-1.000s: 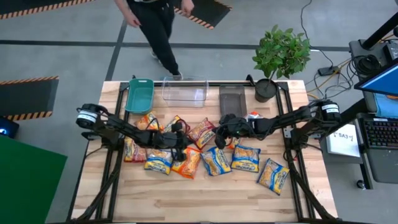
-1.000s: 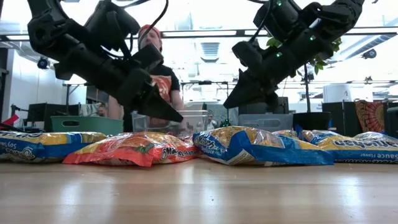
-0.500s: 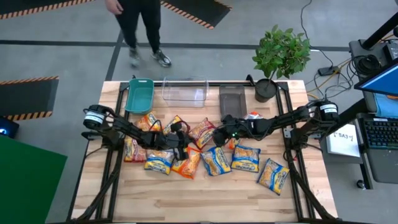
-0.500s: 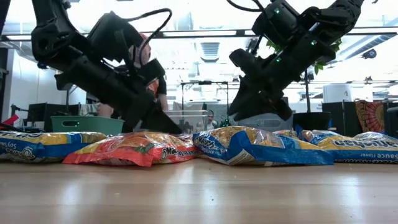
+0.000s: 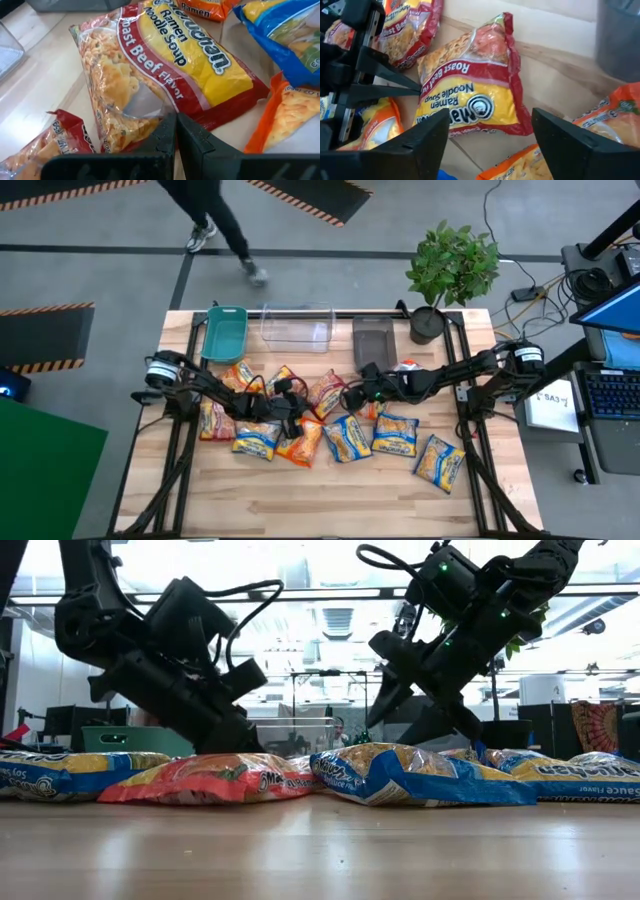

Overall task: Sort Maruchan noodles
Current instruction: Put the red noodle pack into the black bin

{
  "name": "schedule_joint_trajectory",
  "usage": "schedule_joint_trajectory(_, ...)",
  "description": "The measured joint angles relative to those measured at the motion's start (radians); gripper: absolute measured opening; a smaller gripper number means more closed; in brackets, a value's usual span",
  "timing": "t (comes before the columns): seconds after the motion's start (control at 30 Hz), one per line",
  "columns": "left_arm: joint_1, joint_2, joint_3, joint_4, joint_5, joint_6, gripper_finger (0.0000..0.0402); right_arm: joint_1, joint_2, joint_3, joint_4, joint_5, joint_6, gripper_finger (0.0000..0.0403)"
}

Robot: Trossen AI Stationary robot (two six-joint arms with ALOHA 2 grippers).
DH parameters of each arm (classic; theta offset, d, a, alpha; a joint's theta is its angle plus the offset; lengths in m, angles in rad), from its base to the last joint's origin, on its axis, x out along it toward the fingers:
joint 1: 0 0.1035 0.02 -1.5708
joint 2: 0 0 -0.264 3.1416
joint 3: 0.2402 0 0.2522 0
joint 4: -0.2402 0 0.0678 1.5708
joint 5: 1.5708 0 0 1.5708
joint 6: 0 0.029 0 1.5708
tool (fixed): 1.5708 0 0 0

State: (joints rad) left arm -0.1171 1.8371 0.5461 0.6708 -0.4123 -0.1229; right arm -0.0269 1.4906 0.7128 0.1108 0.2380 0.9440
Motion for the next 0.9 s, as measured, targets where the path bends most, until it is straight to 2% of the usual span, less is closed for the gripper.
schedule_joint_trajectory(0.17,0.0,0.003,0.0,-0.001,0.0,0.0,0.0,-0.005,0.003,0.0,0.0,0.03,-0.002,0.0294)
schedule_joint_trajectory(0.4,0.001,0.003,0.0,-0.005,0.0,0.001,0.0,-0.005,0.044,0.0,0.011,0.051,-0.002,0.0297)
schedule_joint_trajectory(0.57,0.001,0.003,0.0,-0.005,0.0,0.001,0.0,-0.005,0.11,0.0,0.095,0.046,-0.002,0.0297)
schedule_joint_trajectory(0.9,0.001,0.003,0.0,-0.006,0.0,0.001,0.0,-0.005,0.181,0.0,0.33,-0.045,-0.056,0.0292)
